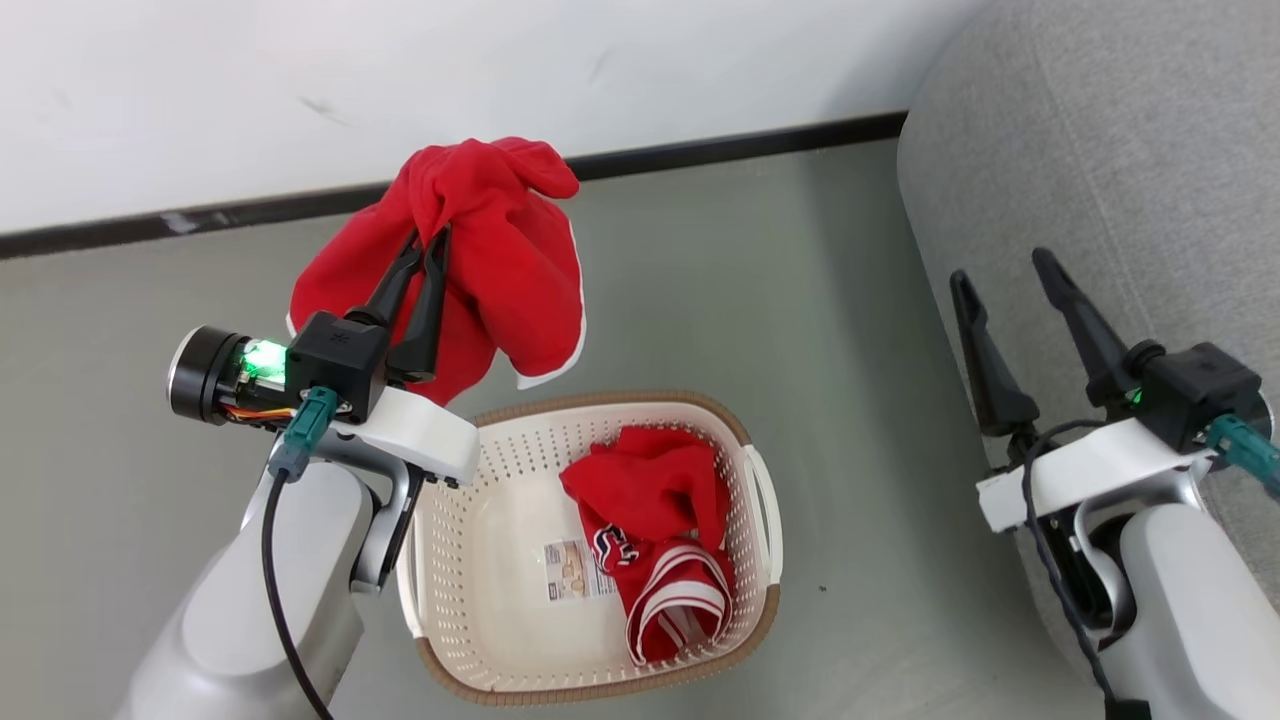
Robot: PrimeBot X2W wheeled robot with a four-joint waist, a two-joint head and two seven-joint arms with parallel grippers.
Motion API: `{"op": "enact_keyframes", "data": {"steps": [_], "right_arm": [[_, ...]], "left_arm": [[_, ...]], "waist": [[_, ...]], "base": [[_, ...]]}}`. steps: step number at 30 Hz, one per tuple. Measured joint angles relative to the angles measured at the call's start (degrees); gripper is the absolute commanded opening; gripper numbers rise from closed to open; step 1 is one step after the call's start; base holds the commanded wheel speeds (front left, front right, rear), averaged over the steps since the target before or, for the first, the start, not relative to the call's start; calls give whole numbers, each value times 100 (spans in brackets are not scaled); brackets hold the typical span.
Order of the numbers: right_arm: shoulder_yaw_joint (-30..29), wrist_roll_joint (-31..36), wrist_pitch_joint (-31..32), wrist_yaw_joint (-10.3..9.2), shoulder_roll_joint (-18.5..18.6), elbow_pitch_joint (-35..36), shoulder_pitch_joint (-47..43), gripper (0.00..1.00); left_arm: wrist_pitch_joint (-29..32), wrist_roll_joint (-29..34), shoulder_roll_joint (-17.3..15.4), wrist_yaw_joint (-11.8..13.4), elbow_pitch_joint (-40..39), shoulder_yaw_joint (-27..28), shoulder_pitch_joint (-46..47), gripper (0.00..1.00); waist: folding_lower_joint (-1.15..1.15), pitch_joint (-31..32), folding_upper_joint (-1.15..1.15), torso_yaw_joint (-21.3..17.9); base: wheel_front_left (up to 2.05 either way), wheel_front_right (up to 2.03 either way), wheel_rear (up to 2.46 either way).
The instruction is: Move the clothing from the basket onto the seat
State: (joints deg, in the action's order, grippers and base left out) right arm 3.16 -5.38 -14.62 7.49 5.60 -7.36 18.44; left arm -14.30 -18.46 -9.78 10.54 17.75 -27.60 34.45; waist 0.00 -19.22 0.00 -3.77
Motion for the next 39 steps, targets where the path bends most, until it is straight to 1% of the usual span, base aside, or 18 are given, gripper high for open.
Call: {"op": "enact_keyframes", "data": {"steps": [4, 10, 17, 22, 23, 28, 35, 39], "right_arm": [[156, -48, 0, 0, 47, -7, -126, 100], [376, -82, 0, 0, 166, -42, -294, 100], [736, -233, 0, 0, 241, -85, -439, 100], [1222, -296, 0, 0, 324, -97, -445, 100], [1222, -296, 0, 0, 324, -97, -445, 100], [1868, -316, 0, 1, 468, -101, -443, 100], [2614, -283, 0, 1, 611, -204, -345, 100], [2850, -160, 0, 0, 701, -240, -89, 100]], "left_arm": [[1, -29, -69, -155, -82, -34, -1, 0], [115, -120, -151, -314, -182, -59, -7, 0], [267, -294, -168, -371, -281, -71, -213, 0], [342, -323, -178, -442, -392, -105, -261, 0], [342, -323, -178, -442, -392, -105, -261, 0], [426, -323, -190, -504, -516, -176, -261, 0], [621, -341, -155, -594, -722, -318, -260, 0], [725, -363, -107, -619, -853, -407, -260, 0]], "waist": [[0, 229, 0, 0], [0, 561, 0, -2], [0, 915, 0, -5], [0, 1143, 0, -6], [0, 1143, 0, -6], [0, 1347, 0, 1], [0, 1576, 0, 24], [0, 1670, 0, 45]], "base": [[0, 0, 0], [0, 0, 0], [0, 0, 0], [0, 0, 0], [0, 0, 0], [0, 0, 0], [0, 0, 0], [0, 0, 0]]}}
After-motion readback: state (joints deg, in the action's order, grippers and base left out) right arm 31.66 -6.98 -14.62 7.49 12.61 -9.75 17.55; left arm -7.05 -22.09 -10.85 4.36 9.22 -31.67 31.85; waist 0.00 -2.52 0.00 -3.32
